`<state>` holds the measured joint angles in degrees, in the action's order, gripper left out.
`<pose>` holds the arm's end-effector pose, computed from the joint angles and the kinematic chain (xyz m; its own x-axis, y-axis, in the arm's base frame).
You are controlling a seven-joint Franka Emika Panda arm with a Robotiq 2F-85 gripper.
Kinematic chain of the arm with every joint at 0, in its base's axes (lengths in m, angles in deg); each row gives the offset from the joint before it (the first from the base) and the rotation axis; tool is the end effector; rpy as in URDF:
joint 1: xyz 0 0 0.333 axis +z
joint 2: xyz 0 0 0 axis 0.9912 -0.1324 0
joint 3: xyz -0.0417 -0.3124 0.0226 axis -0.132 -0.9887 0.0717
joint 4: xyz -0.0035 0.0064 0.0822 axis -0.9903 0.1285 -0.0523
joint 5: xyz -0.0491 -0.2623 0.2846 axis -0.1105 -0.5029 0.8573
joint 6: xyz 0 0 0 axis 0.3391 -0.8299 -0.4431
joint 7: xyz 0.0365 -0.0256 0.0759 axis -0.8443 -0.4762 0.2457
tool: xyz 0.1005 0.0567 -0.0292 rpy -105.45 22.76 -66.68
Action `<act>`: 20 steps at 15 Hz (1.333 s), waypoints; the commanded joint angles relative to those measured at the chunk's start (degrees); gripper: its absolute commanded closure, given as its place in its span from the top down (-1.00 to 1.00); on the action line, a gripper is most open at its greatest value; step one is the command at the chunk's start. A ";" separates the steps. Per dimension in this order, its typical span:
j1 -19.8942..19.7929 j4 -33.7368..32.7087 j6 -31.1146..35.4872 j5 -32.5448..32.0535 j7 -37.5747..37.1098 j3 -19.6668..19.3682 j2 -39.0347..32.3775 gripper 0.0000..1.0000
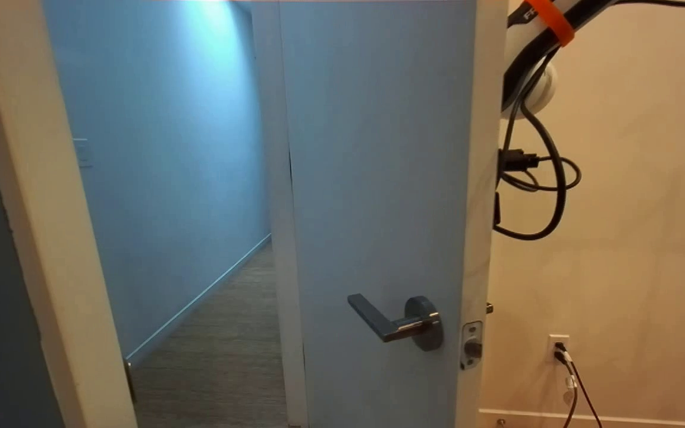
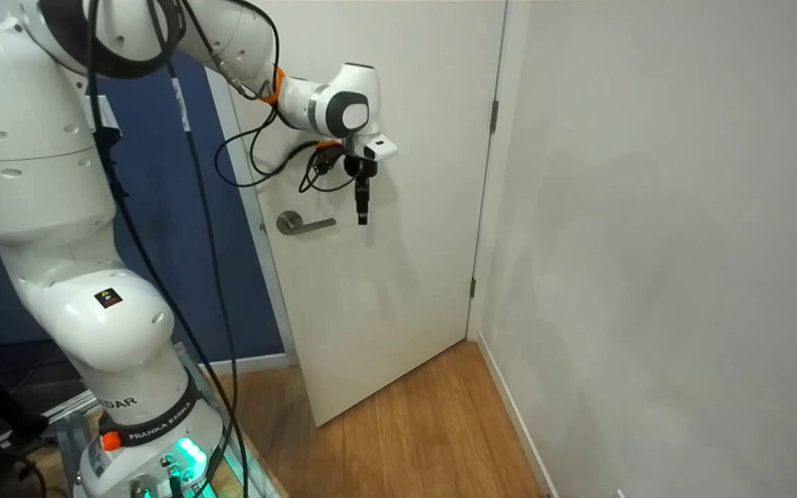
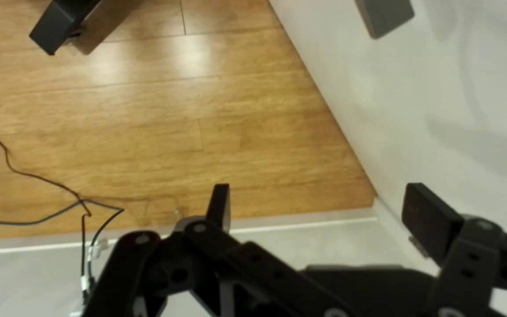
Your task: Open the door.
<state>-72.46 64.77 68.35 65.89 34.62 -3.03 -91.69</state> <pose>0.5513 0.0969 0.3650 0.7409 -0.6715 -0.0093 -0.6716 -0.7409 -0.0038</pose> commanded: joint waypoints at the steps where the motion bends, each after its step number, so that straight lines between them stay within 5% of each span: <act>1: -2.55 7.18 -0.16 -11.28 -9.52 -0.47 10.03 1.00; 6: -8.34 18.77 -7.78 -27.02 -20.86 2.25 24.88 1.00; 12: -18.73 28.73 -20.19 -36.35 -25.06 1.95 41.70 1.00; 15: -20.72 33.50 -23.04 -34.48 -22.07 0.15 49.23 1.00; 20: -16.71 38.53 -28.83 -24.59 -13.74 1.33 61.66 1.00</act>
<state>-91.88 99.68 42.00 35.41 16.46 -2.38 -39.19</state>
